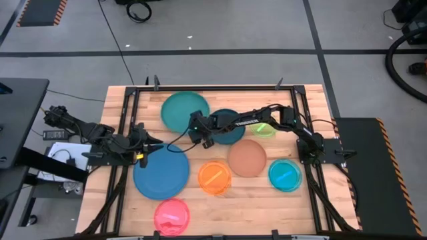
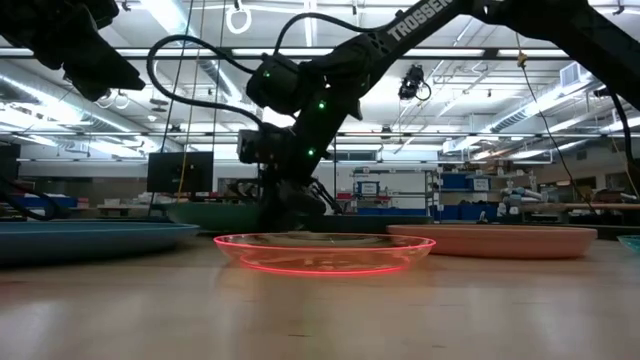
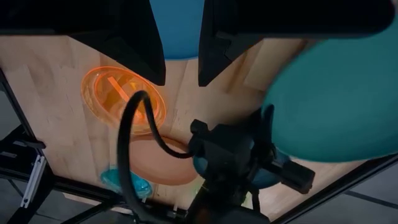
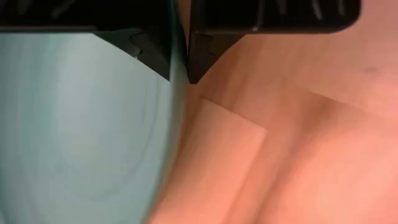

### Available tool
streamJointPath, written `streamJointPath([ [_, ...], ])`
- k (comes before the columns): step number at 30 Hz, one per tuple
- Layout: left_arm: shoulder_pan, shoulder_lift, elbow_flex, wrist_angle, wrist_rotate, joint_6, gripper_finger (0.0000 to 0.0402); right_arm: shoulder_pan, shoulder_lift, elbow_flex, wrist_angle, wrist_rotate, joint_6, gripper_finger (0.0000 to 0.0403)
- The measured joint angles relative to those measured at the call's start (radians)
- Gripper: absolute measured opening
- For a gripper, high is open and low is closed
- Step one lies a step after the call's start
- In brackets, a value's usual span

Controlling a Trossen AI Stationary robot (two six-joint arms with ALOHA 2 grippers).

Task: Stack plastic plates
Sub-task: Stack the green plate on top of the blue plate

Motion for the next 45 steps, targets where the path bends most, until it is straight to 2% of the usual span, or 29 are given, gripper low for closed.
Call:
streamJointPath([
  [4, 0.000, 0.000, 0.000, 0.029, -0.002, 0.012, 0.0103, 0.021, -0.005, 0.026, -0.008, 0.011, -0.020, 0.0024],
  [9, 0.000, 0.000, 0.000, 0.132, -0.003, 0.080, 0.0103, 0.052, -0.005, 0.070, -0.030, 0.014, -0.048, 0.0029],
  [17, -0.001, 0.004, 0.000, 0.195, -0.002, 0.116, 0.0103, 0.119, -0.006, 0.187, -0.171, 0.033, -0.044, 0.0031],
  [22, -0.001, 0.070, 0.000, 0.187, -0.002, 0.165, 0.0105, 0.148, -0.006, 0.258, -0.330, 0.056, -0.032, 0.0031],
  [25, 0.007, 0.121, 0.000, 0.151, -0.001, 0.166, 0.0115, 0.150, -0.006, 0.298, -0.405, 0.045, 0.023, 0.0031],
  [29, 0.026, 0.183, 0.013, 0.102, -0.014, 0.159, 0.0151, 0.149, -0.006, 0.318, -0.475, 0.034, 0.073, 0.0031],
  [36, 0.042, 0.360, 0.181, -0.130, -0.020, 0.159, 0.0213, 0.162, -0.024, 0.318, -0.565, 0.029, 0.148, 0.0031],
  [45, 0.011, 0.650, 0.356, -0.355, -0.017, 0.199, 0.0219, 0.202, -0.084, 0.319, -0.573, -0.030, 0.203, 0.0031],
])
